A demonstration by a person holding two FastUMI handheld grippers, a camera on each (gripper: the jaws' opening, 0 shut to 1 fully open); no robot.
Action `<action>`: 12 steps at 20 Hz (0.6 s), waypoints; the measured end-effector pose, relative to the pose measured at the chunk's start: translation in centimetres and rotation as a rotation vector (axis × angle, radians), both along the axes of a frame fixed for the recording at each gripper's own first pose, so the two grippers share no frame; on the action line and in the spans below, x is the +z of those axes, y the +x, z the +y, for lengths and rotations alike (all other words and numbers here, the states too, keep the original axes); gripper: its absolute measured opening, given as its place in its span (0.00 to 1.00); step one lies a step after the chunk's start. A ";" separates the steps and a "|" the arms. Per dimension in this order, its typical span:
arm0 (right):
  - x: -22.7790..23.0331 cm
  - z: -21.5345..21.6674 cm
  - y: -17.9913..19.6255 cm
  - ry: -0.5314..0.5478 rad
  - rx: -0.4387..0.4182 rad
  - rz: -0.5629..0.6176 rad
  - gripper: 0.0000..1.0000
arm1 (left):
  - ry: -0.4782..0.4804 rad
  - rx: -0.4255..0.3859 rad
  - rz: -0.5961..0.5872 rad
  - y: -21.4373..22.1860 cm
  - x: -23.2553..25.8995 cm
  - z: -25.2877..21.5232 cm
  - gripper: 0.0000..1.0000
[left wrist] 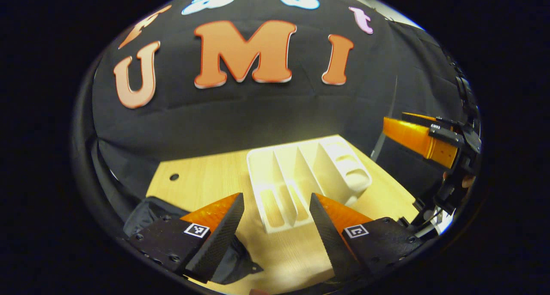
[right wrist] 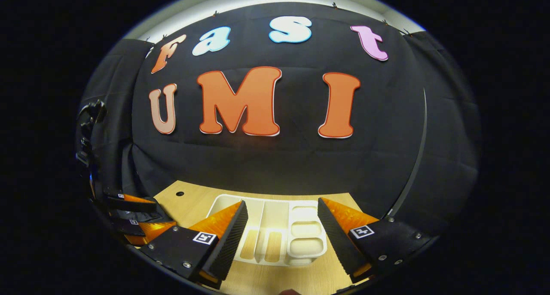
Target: Open the schoolbag, grab two books from the bookshelf and put them into the schoolbag.
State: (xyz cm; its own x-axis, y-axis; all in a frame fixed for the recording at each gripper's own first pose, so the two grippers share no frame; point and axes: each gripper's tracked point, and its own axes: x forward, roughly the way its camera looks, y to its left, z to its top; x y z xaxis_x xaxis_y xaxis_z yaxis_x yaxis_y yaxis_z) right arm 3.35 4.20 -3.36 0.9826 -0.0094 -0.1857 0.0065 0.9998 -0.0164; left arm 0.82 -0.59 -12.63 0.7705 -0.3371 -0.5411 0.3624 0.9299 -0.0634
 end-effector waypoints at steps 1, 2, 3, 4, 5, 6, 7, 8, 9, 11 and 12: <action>0.2 0.2 -0.2 -0.011 0.005 -0.011 0.97 | -0.015 0.019 -0.045 0.4 1.4 -0.3 0.98; 0.2 0.3 -0.2 -0.023 0.007 -0.024 0.97 | -0.024 0.043 -0.089 1.0 2.6 -0.4 0.98; 0.2 0.4 -0.3 -0.031 0.009 -0.028 0.97 | -0.032 0.063 -0.133 1.4 3.7 -0.4 0.97; 0.4 0.8 -0.3 -0.034 0.014 -0.038 0.97 | -0.037 0.084 -0.179 1.7 4.6 -0.1 0.97; 0.6 1.1 -0.4 -0.035 0.017 -0.045 0.97 | -0.039 0.107 -0.215 2.0 5.4 0.2 0.97; 0.7 1.4 -0.8 -0.033 0.019 -0.053 0.97 | -0.041 0.126 -0.252 2.0 6.2 0.2 1.00; 0.8 1.5 -1.0 -0.029 0.017 -0.056 0.97 | -0.042 0.146 -0.283 2.2 6.9 0.3 0.96; 0.8 1.6 -1.1 -0.022 0.020 -0.061 0.97 | -0.048 0.160 -0.313 2.3 7.8 0.3 0.96; 0.8 1.8 -1.3 -0.018 0.021 -0.067 0.97 | -0.051 0.178 -0.333 2.3 8.4 0.5 0.96; 1.1 2.0 -1.6 -0.020 0.021 -0.084 0.97 | -0.066 0.208 -0.372 2.3 9.4 0.8 0.96; 1.1 1.9 -1.6 -0.025 0.019 -0.094 0.97 | -0.077 0.216 -0.392 2.2 10.0 0.9 0.99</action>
